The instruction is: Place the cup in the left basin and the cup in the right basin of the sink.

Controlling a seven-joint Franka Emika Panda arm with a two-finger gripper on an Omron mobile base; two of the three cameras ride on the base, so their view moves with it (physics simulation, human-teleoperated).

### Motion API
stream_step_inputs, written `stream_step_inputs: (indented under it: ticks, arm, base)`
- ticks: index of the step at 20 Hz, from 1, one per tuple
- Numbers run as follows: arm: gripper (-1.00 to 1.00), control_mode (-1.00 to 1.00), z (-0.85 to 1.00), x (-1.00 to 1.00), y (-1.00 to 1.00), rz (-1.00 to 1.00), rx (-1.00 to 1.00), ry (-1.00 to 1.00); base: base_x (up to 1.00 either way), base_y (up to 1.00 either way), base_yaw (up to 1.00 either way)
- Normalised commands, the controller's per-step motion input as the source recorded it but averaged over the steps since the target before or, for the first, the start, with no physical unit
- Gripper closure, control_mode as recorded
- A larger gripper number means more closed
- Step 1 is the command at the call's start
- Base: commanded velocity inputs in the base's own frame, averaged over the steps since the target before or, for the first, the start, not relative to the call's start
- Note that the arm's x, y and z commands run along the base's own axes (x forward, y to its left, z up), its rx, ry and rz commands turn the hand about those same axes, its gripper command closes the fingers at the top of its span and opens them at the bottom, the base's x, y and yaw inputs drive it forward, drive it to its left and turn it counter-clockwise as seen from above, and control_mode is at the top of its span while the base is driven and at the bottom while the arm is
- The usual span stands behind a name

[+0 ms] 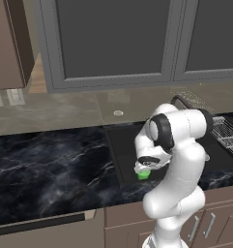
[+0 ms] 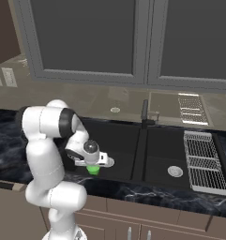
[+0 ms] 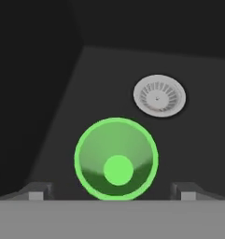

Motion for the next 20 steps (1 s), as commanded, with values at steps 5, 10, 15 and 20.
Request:
stream_step_inputs:
  ticks: [5,10,15,20]
  arm:
    - [-1.00,-1.00,0.90,-0.02,-0.01,0.00,0.00,0.04]
    - [-1.00,-1.00,0.96,0.07,-0.16,-0.03,0.00,0.05]
    - [-1.00,-1.00,1.00,0.09,-0.16,-0.06,0.00,0.12]
    - [-1.00,-1.00,0.97,0.00,-0.09,-0.06,0.01,0.19]
  base:
    - [0.00,0.00,0.00]
    - [0.00,0.00,0.00]
    - [0.00,0.00,0.00]
    - [0.00,0.00,0.00]
